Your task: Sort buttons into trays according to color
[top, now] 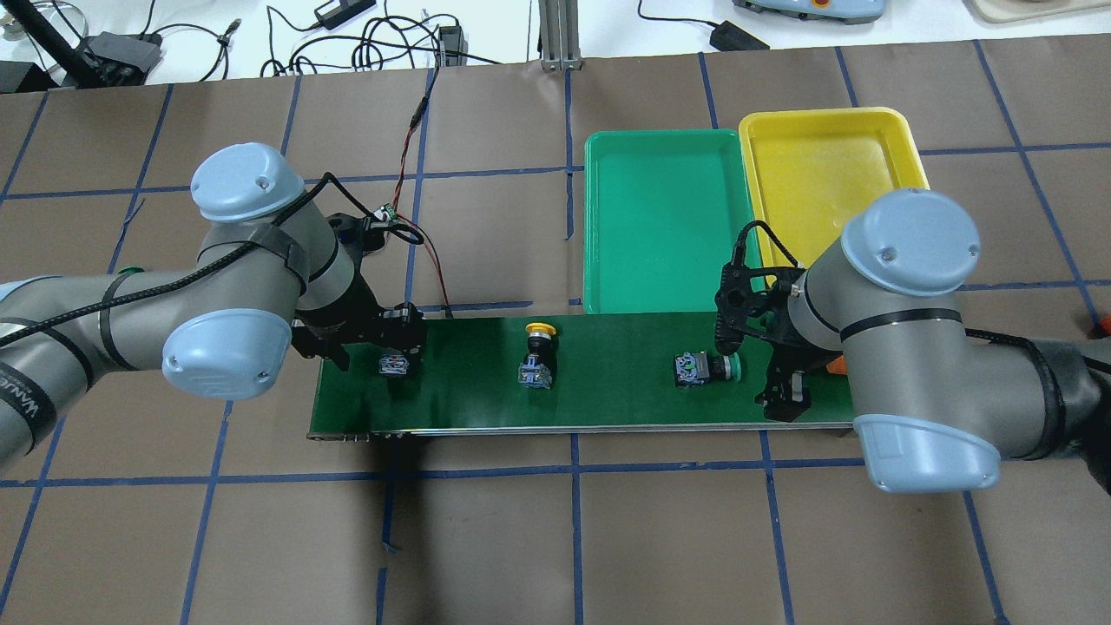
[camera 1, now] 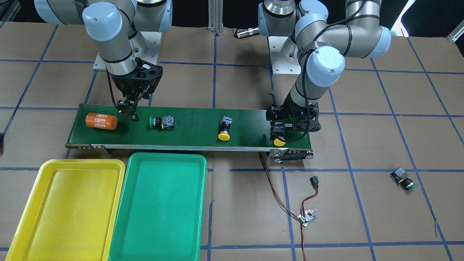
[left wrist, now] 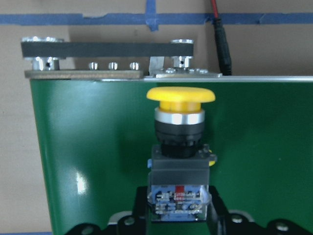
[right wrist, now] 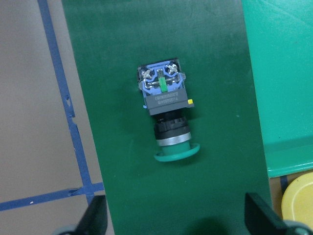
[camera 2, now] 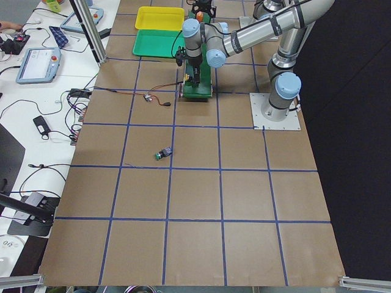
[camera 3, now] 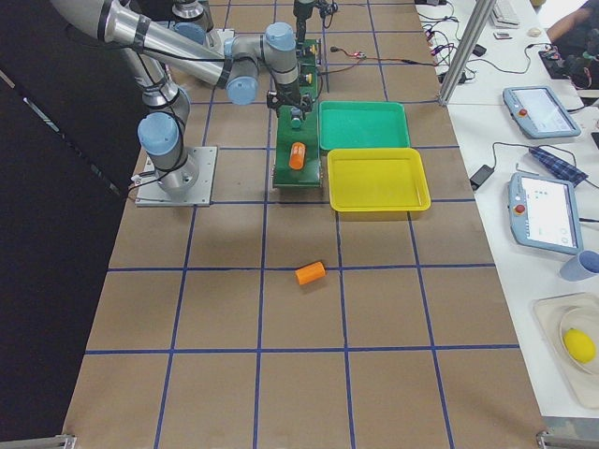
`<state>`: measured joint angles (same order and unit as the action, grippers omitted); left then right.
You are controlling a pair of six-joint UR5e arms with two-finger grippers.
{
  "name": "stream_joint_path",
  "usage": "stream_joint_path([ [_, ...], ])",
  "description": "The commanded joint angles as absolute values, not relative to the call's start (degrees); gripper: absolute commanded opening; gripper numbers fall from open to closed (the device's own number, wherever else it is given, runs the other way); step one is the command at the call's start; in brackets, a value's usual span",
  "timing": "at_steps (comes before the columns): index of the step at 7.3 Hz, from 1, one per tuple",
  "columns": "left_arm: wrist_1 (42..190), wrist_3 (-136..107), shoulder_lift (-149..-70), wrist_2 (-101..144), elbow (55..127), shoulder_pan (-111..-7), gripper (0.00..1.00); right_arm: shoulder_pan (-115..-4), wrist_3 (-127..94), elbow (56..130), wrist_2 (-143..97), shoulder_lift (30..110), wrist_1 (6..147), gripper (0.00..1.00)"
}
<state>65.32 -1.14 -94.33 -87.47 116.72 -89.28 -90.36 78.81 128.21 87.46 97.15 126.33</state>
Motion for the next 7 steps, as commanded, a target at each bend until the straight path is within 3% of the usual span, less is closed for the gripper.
stream_joint_path([
  [1,68.61,9.14,-95.70,-89.19,111.56,-83.63,1.00,-89.65,79.98,127.97,89.72,95.72,126.56,1.00],
  [4,63.68,36.38,-103.58,-90.44,107.34,-60.26,1.00,-88.95,84.09,127.00,90.79,91.50,126.91,1.00],
  [7,60.57,40.60,-115.47,-90.44,98.37,-53.70,1.00,-88.95,84.20,127.09,90.35,91.49,126.91,1.00],
])
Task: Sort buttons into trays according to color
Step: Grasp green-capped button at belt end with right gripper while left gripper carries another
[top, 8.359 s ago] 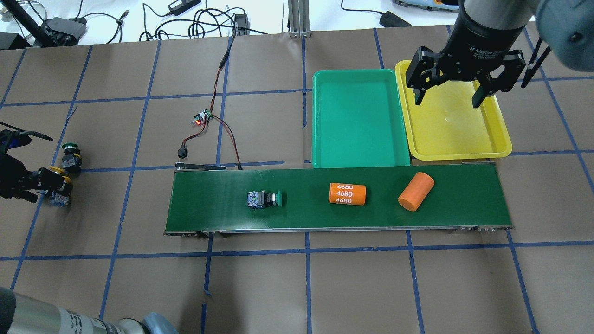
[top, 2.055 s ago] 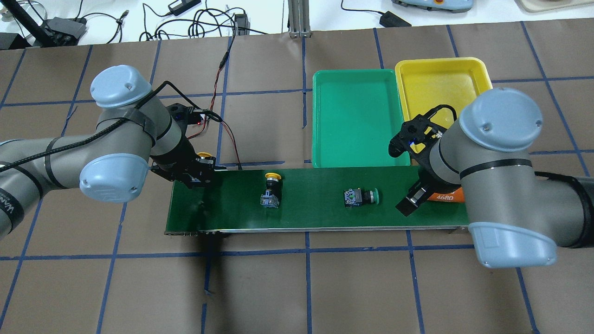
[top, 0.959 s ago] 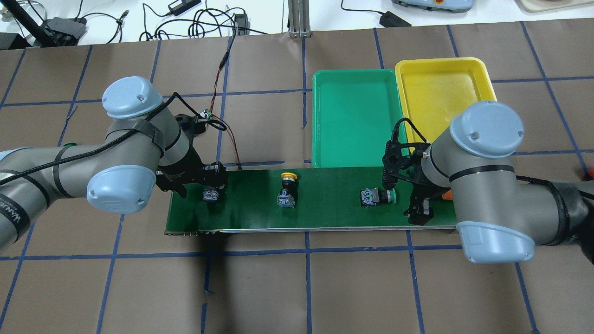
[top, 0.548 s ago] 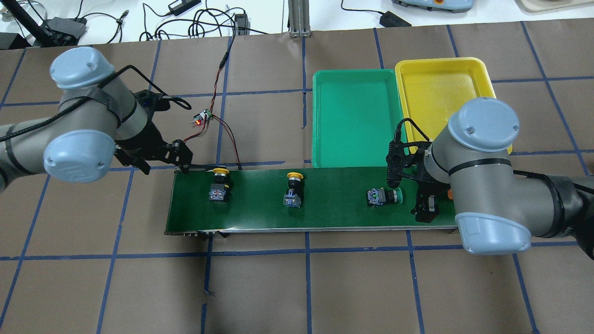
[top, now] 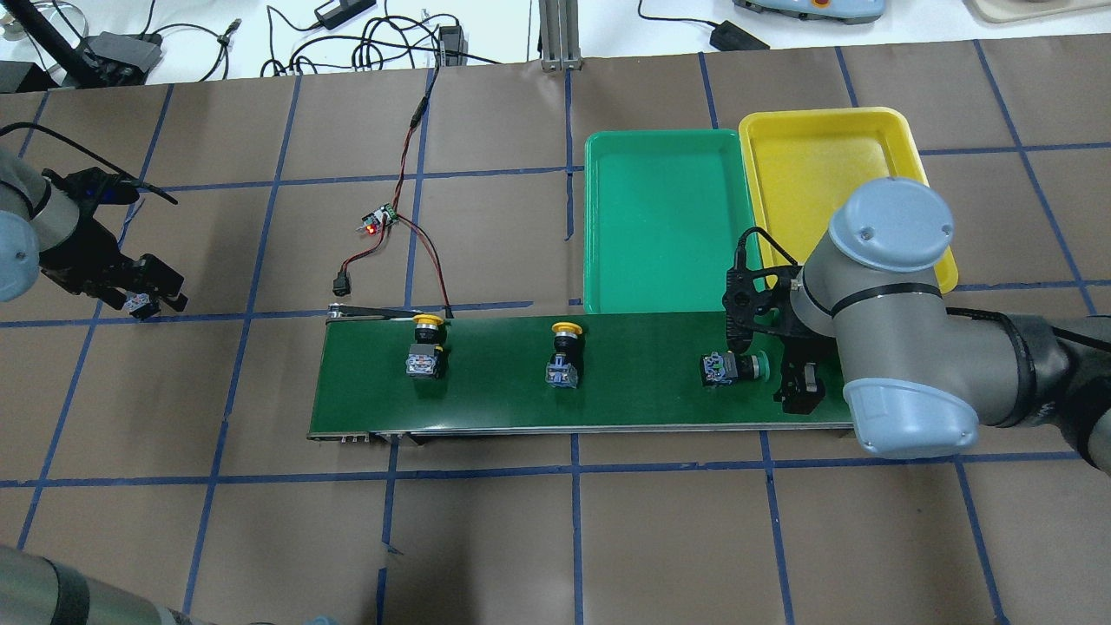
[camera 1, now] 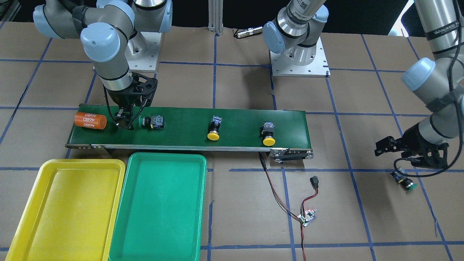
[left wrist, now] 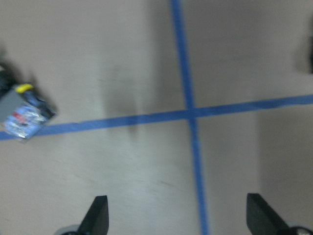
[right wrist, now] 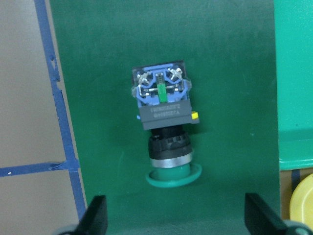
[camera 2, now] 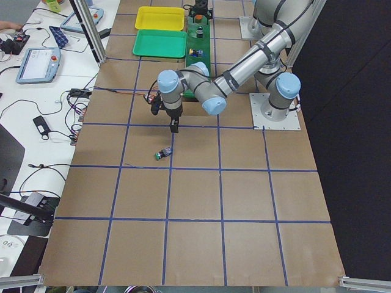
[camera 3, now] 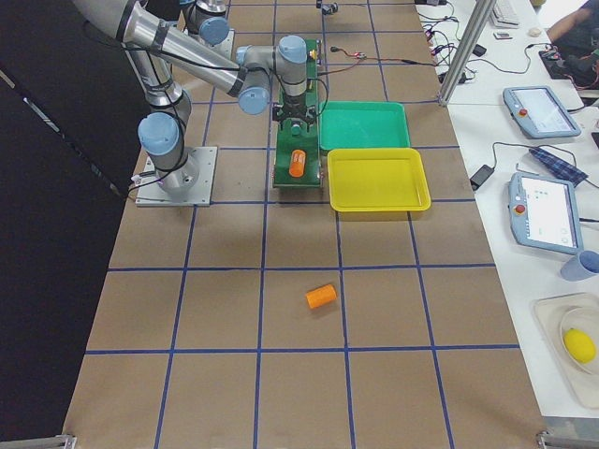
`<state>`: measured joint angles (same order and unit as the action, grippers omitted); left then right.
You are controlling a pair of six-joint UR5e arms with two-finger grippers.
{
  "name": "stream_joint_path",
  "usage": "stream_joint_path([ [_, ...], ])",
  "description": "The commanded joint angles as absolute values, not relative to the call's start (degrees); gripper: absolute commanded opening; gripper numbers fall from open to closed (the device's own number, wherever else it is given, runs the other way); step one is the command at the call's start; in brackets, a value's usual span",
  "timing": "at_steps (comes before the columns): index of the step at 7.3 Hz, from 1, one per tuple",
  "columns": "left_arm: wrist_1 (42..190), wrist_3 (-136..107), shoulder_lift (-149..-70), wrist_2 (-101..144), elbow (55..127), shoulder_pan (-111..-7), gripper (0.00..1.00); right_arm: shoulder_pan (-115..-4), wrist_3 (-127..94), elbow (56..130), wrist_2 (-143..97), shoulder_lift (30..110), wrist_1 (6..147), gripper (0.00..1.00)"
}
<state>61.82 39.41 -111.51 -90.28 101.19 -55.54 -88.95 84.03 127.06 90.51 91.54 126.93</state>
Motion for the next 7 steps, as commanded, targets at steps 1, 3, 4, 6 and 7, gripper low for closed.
stream_joint_path([
  [1,54.64,40.61,-117.66,-91.22,98.78,-53.01,1.00,-88.95,84.11,127.09,90.00,91.23,127.18,1.00],
  [3,53.09,40.17,-120.13,-90.18,98.97,-52.65,1.00,-88.95,84.11,126.39,90.70,88.08,129.36,1.00],
  [4,52.91,40.25,-121.02,-90.18,97.92,-52.65,0.94,-88.95,84.29,126.47,90.62,87.89,129.20,1.00],
  [6,49.58,40.78,-121.64,-90.26,98.35,-52.65,0.36,-88.95,84.20,126.48,90.79,87.89,129.29,0.77],
  [7,49.57,40.52,-120.16,-90.26,98.96,-52.73,0.12,-88.95,84.11,126.47,90.79,87.89,129.29,0.53],
])
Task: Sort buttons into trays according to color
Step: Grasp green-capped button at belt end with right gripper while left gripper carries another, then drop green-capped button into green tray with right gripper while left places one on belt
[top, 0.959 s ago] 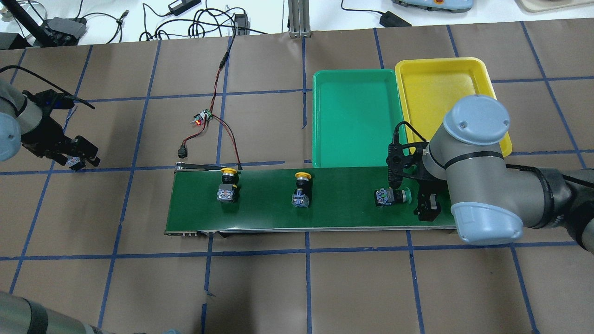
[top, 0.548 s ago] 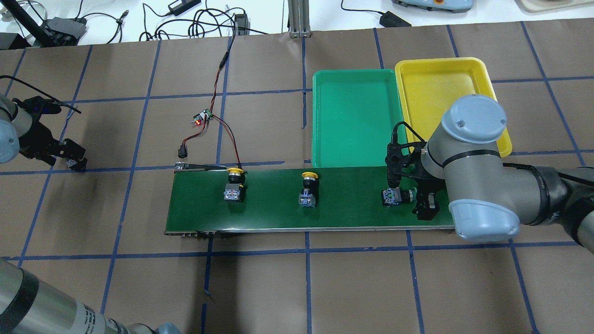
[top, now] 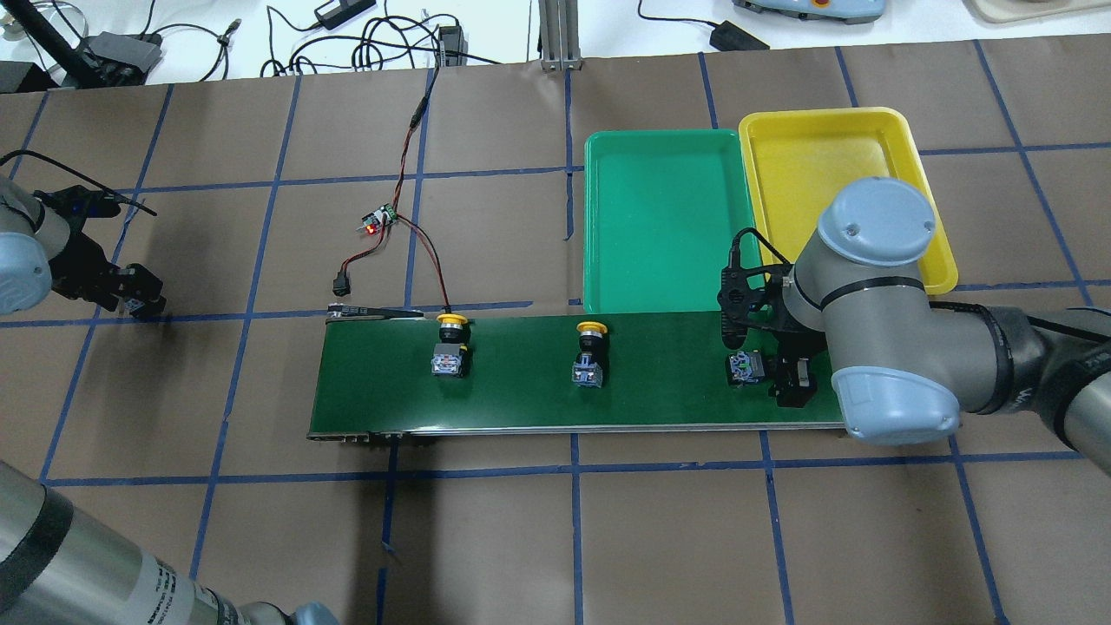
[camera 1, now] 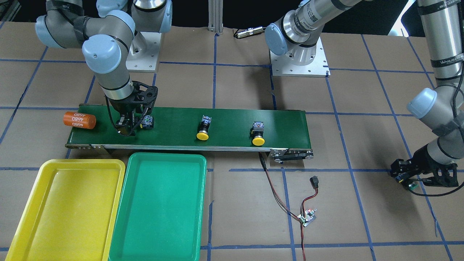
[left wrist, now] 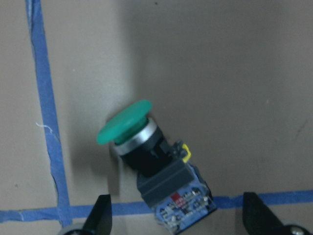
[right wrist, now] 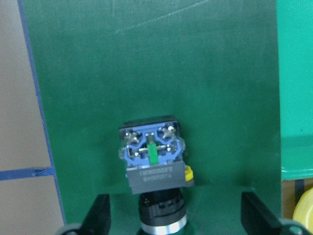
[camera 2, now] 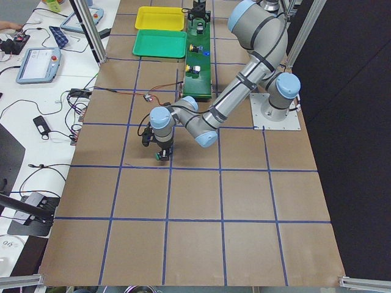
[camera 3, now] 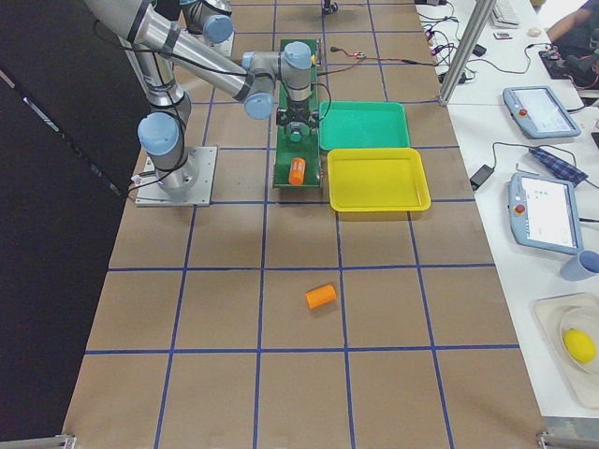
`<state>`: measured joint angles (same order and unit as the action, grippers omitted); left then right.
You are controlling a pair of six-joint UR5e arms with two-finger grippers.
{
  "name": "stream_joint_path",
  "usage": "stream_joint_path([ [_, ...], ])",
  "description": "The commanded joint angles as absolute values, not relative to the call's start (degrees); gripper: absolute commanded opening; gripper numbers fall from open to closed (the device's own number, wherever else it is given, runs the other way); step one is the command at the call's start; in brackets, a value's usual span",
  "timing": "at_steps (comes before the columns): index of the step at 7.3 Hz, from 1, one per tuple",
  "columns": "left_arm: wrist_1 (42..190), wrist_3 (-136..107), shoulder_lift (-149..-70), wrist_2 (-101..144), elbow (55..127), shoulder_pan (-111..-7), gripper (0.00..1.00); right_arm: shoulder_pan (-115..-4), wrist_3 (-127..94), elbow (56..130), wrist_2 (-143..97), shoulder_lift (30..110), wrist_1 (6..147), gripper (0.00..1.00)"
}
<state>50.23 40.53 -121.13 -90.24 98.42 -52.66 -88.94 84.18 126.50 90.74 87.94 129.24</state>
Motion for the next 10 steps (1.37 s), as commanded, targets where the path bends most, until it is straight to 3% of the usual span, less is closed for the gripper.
stream_joint_path([
  [1,50.09,40.43,-119.02,-90.70,100.01,-53.52,0.08,-88.95,84.02,126.39,90.79,87.98,129.29,0.36],
  [2,51.05,39.82,-115.35,-91.05,103.15,-55.00,0.08,-88.95,83.94,126.39,90.79,87.98,129.37,0.24],
  [4,51.94,32.75,-104.55,-91.06,112.20,-62.88,0.08,-88.95,83.93,124.03,90.97,87.89,129.20,0.20],
  [6,58.93,22.91,-96.89,-90.35,113.38,-71.85,0.08,-88.95,82.97,117.28,90.70,84.40,128.41,0.20],
  [8,60.64,16.53,-94.05,-88.08,116.17,-83.09,0.08,-89.21,82.18,111.30,89.83,78.52,128.67,0.20],
  [10,59.25,11.03,-95.36,-85.95,119.87,-89.97,0.08,-89.82,82.00,104.10,89.48,67.73,129.20,0.20],
])
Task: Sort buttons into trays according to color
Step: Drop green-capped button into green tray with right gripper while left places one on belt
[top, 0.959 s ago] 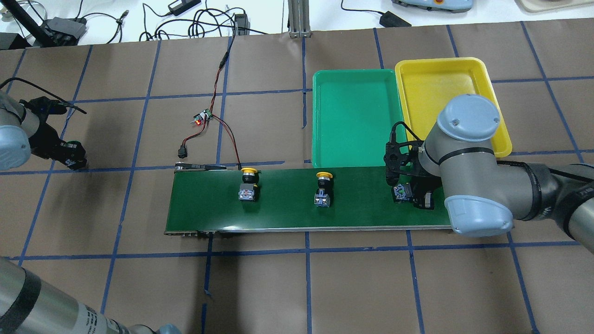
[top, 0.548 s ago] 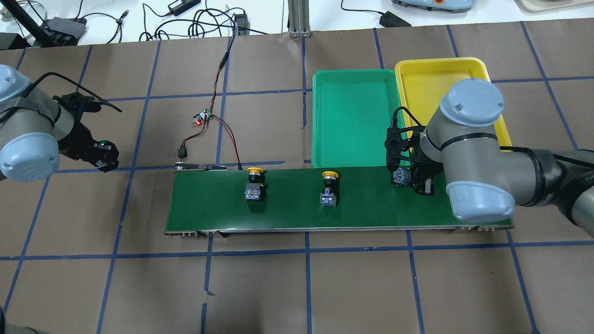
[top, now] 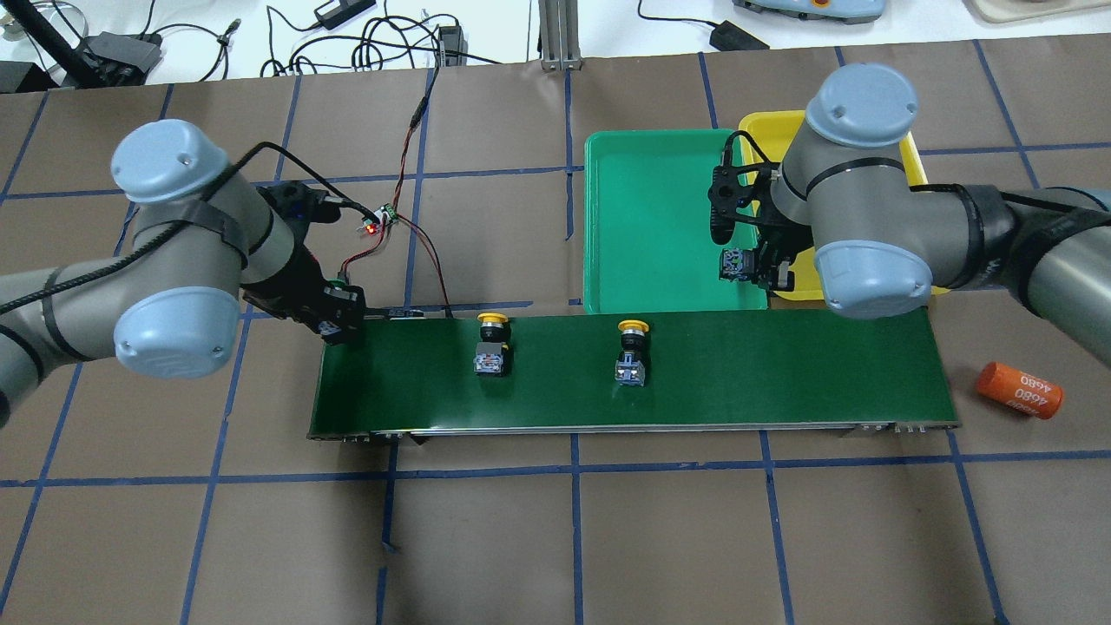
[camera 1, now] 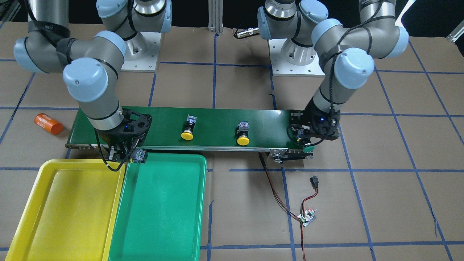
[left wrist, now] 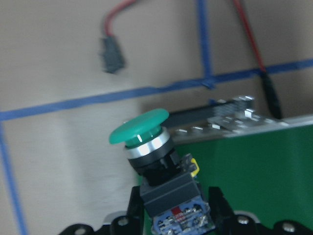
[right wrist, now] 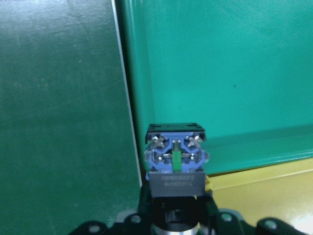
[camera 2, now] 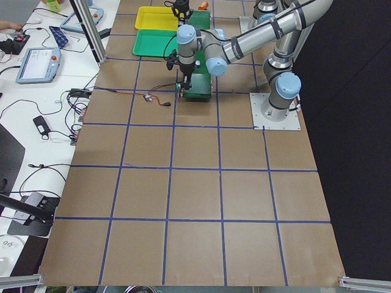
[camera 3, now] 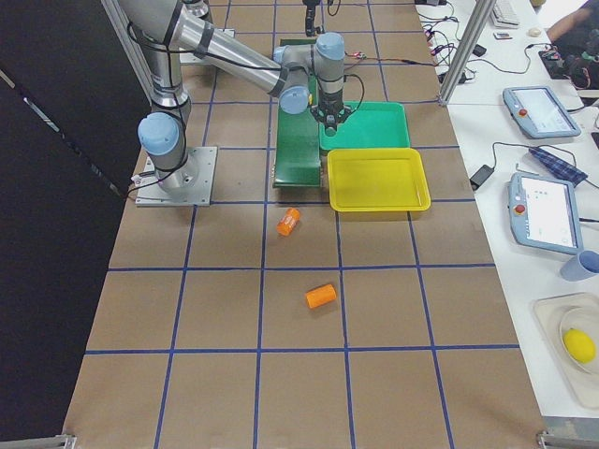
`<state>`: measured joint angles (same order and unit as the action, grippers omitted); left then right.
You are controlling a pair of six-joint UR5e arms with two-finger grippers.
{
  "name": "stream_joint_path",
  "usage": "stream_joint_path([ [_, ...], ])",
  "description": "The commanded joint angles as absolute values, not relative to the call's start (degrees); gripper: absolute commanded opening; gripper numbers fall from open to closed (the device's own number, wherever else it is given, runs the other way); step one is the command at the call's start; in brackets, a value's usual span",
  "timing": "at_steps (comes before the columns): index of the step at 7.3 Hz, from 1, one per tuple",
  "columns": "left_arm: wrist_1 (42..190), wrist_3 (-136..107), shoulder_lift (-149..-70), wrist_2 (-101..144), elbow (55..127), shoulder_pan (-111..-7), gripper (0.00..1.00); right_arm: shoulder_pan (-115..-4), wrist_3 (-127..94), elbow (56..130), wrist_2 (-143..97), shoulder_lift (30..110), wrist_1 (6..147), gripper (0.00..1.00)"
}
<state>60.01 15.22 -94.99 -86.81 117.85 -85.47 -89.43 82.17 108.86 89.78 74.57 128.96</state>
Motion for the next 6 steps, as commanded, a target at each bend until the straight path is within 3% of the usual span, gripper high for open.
stream_joint_path([
  [1,59.33,9.94,-94.49,-85.96,120.06,-90.78,0.11,-90.26,82.00,101.54,89.21,65.07,129.11,0.22],
  [2,59.76,9.76,-94.05,-86.13,120.58,-91.14,0.42,-90.44,82.00,101.34,89.47,64.52,128.85,0.35],
  [3,59.59,9.84,-94.13,-86.05,121.72,-91.06,0.96,-90.35,82.00,101.34,89.56,64.34,128.76,0.66],
  [4,59.24,10.45,-93.70,-86.31,121.47,-91.05,1.00,-90.35,82.00,101.42,89.47,64.34,128.59,0.93],
  [6,65.33,11.07,-91.59,-86.40,113.09,-89.39,1.00,-90.26,82.00,101.34,89.56,65.03,128.41,1.00],
])
